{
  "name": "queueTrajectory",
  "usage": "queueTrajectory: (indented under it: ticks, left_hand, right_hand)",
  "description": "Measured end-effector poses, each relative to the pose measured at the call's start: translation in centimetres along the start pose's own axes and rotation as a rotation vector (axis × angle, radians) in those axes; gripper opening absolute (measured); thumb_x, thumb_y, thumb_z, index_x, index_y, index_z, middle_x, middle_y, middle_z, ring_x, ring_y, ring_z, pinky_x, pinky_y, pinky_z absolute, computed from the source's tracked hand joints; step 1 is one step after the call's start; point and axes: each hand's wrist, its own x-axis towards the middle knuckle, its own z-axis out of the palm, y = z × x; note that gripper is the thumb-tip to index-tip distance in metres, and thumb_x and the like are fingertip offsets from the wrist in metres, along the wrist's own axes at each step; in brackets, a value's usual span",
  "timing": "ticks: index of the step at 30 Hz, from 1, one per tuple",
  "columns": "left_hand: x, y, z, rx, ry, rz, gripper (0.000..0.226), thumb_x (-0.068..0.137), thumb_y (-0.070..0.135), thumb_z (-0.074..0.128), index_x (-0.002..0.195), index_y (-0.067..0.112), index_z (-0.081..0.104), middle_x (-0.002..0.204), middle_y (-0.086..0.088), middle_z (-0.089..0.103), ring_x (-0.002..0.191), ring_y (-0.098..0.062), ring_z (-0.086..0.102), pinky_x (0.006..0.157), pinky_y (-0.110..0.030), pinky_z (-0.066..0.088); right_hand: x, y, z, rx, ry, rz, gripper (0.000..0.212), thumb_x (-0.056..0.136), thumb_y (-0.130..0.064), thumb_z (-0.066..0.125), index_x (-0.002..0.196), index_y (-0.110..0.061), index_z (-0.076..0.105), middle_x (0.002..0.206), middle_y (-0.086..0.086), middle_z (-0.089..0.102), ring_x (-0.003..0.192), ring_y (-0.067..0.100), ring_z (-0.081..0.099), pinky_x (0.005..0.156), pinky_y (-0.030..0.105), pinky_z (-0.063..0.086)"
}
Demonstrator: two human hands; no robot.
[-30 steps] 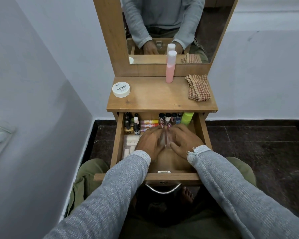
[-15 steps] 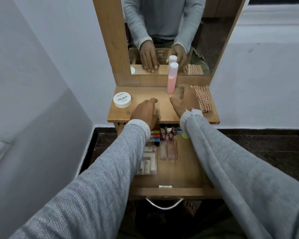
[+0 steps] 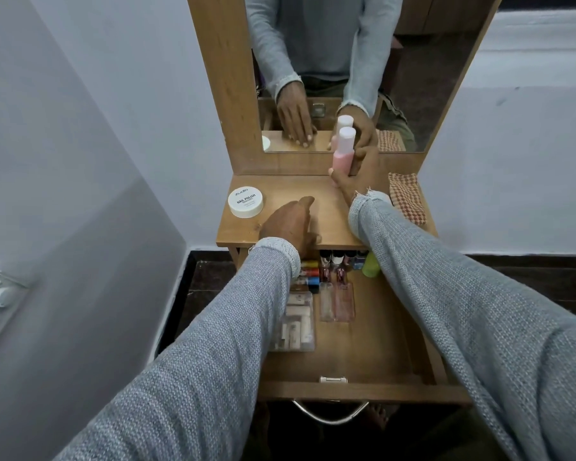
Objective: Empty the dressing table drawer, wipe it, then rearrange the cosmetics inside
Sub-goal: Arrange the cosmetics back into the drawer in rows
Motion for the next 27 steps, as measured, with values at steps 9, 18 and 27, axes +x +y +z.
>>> queueTrajectory:
  ticks: [9, 18, 27]
  left_hand:
    - [-0.4, 0.1, 0.0, -0.002, 0.014, -0.008, 0.074, 0.081, 0.024, 0.076, 0.144, 0.023, 0.037, 0.129, -0.003, 0.059, 0.117, -0.026, 0.055, 0.097, -0.04, 0.048]
    - [-1.1, -0.2, 0.5, -0.023, 0.073, 0.014, 0.067, 0.085, 0.02, 0.071, 0.143, 0.02, 0.038, 0.129, -0.004, 0.059, 0.118, -0.025, 0.055, 0.096, -0.038, 0.044]
    - [-3.9, -1.1, 2.6, -0.26, 0.155, 0.121, 0.058, 0.091, 0.005, 0.058, 0.145, 0.011, 0.037, 0.131, -0.008, 0.058, 0.12, -0.023, 0.054, 0.103, -0.033, 0.043]
  right_hand:
    - [-0.3, -0.3, -0.3, -0.009, 0.03, -0.029, 0.046, 0.073, -0.035, 0.068, 0.11, -0.014, 0.047, 0.105, 0.003, 0.062, 0.09, 0.02, 0.06, 0.074, 0.032, 0.046]
    - [-10.5, 0.9, -6.6, 0.049, -0.094, -0.127, 0.043, 0.077, -0.034, 0.075, 0.107, -0.017, 0.049, 0.088, -0.011, 0.052, 0.071, 0.0, 0.052, 0.059, 0.013, 0.04]
    - [-18.0, 9.1, -6.7, -0.383, -0.461, 0.155, 0.05, 0.073, -0.042, 0.073, 0.107, -0.013, 0.052, 0.102, 0.005, 0.062, 0.085, 0.021, 0.06, 0.071, 0.029, 0.047]
